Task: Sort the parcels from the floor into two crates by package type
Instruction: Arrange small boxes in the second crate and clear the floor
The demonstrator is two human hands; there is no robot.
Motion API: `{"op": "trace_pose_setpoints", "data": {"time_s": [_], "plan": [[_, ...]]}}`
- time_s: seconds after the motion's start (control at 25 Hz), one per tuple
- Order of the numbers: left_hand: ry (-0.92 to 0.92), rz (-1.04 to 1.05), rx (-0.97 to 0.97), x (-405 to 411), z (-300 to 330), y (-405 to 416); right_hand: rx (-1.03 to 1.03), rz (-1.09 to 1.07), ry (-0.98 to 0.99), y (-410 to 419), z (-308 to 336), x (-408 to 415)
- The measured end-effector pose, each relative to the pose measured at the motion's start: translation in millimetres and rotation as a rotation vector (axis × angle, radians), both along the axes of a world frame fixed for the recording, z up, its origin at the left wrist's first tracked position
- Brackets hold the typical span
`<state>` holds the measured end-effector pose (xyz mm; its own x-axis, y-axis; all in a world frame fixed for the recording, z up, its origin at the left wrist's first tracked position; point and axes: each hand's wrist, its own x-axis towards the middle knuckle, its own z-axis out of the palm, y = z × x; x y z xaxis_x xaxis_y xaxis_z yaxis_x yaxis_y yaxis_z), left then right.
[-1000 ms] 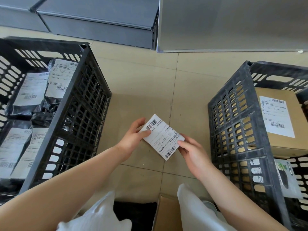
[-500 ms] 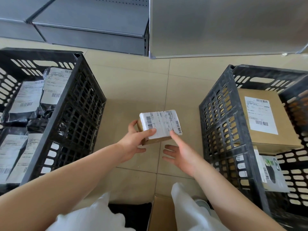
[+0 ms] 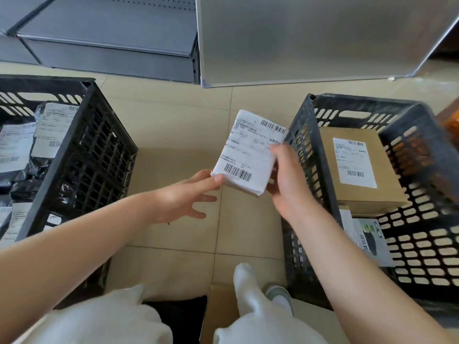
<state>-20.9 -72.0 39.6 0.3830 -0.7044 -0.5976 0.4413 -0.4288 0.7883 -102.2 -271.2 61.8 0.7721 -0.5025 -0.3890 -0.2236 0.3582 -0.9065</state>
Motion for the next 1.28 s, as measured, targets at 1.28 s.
{"op": "trace_pose_setpoints", "data": {"time_s": [1.28], "plan": [[-1.310,-0.825,-0.012,-70.9,10.8,-159.2,-0.249,-0.247,0.718,-202.5,-46.5,-208.8]]}}
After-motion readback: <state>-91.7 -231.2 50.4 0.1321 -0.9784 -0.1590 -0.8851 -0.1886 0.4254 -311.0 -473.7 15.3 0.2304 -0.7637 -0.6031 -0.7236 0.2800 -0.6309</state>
